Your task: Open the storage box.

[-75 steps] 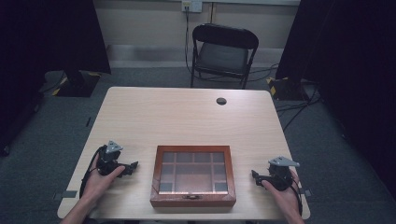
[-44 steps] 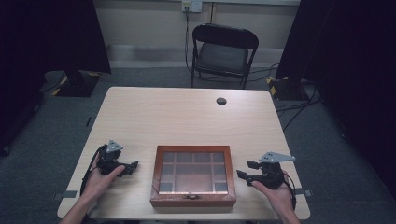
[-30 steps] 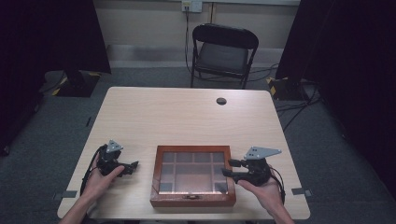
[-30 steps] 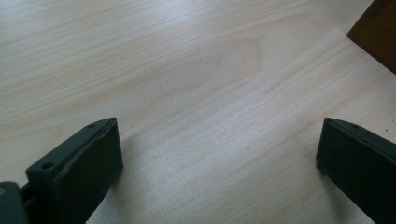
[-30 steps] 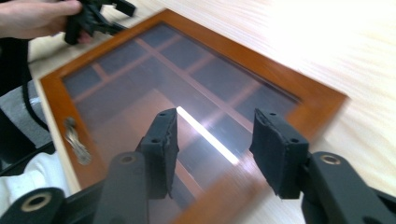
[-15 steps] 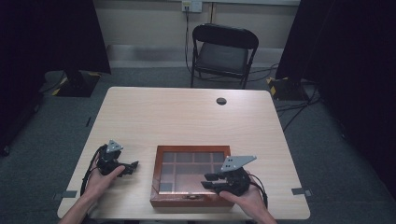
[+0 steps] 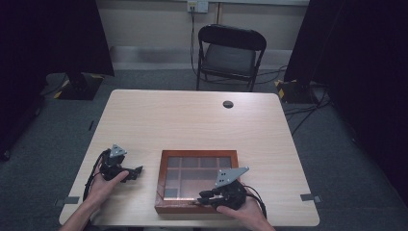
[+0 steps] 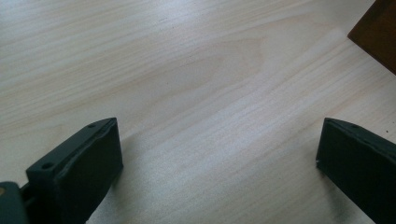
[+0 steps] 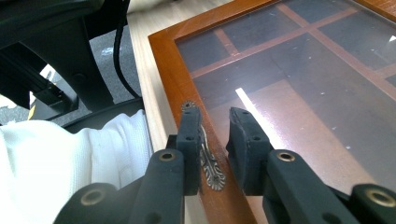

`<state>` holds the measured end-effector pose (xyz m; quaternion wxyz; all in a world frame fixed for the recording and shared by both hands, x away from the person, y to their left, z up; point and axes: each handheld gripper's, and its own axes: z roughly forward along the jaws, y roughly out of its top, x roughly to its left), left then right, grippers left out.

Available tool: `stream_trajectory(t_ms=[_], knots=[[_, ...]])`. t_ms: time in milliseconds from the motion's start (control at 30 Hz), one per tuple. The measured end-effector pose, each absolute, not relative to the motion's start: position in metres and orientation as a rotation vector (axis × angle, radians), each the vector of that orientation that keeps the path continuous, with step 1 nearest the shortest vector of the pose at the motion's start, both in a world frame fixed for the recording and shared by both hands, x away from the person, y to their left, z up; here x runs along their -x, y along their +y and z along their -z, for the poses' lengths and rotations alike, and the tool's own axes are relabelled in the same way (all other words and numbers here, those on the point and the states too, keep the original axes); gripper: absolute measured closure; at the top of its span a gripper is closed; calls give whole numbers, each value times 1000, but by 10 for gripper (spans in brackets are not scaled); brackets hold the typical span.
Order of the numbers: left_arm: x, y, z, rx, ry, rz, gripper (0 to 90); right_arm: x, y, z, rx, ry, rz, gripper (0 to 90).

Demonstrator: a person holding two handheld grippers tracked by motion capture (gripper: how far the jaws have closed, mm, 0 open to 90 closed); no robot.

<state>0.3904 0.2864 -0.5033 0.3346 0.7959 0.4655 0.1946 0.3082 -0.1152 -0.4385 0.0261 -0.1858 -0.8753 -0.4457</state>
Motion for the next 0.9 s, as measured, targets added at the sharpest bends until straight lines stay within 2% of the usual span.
stream_trajectory(t_ms=[767,867,900], knots=[[-389,286,503,-2062,1216,-510,15,-306,-112,443,509,-2690,1369,816],[-388,287,501,-2072,1204,-512,58,-306,-111,443,494,-2709,1365,819],[-388,287,501,-2066,1204,-515,126,-306,-111,442,489,-2716,1365,820]])
